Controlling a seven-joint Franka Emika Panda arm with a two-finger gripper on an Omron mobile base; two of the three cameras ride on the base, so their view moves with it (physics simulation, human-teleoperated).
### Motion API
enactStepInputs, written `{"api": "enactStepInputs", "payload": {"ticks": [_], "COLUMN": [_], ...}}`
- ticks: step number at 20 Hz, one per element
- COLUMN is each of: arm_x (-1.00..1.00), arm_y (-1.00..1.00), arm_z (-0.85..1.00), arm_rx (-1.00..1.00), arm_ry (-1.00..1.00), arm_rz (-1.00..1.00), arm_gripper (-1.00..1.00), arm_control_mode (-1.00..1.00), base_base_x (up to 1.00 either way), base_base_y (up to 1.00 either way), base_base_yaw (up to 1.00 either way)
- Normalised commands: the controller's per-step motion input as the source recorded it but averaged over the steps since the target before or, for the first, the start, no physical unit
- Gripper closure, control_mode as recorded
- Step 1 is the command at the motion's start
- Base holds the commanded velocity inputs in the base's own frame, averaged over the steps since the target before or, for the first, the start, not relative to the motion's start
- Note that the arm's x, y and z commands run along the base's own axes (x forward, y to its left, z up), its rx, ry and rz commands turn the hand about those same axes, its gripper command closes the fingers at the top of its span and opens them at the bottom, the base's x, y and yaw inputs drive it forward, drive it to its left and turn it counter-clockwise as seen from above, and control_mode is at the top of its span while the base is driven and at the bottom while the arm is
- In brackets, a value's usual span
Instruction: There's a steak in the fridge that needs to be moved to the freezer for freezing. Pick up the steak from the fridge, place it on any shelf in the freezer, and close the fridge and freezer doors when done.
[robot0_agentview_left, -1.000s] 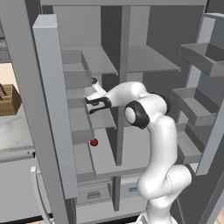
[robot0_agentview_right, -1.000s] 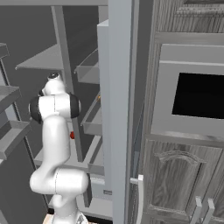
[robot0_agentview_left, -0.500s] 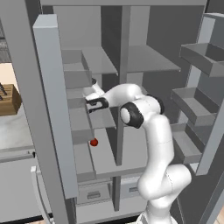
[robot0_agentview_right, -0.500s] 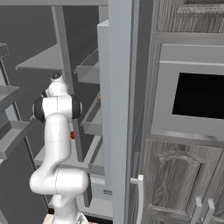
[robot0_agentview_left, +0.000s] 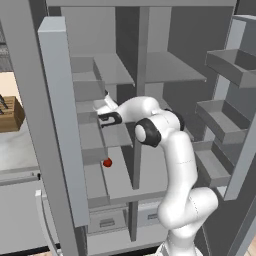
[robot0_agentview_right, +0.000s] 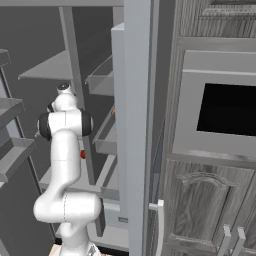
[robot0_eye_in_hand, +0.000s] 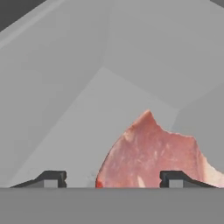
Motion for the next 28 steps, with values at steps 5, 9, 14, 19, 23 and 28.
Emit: {"api": "enactStepInputs", "payload": {"ticks": [5, 9, 14, 19, 23, 28], "arm_x": [0.03, 0.08, -0.44, -1.0, -1.0, -0.98], "arm_y": [-0.3, -0.3, -0.03, 0.0, -0.03, -0.13], "arm_z": [-0.34, -0.27, -0.03, 0.08, 0.1, 0.35], "arm_rx": [-0.01, 0.0, 0.02, 0.1, 0.12, 0.13], "arm_ry": [0.06, 0.12, -0.16, -0.29, -0.28, -0.16], "arm_rz": [0.0, 0.0, 0.0, 0.0, 0.0, -0.04], "arm_gripper": [1.0, 1.0, 1.0, 1.0, 1.0, 1.0], "arm_control_mode": [-1.0, -1.0, -1.0, -1.0, -1.0, -1.0], "base_base_x": [0.0, 0.0, 0.0, 0.0, 0.0, 0.0], "base_base_y": [0.0, 0.0, 0.0, 0.0, 0.0, 0.0], "base_base_yaw": [0.0, 0.0, 0.0, 0.0, 0.0, 0.0]}}
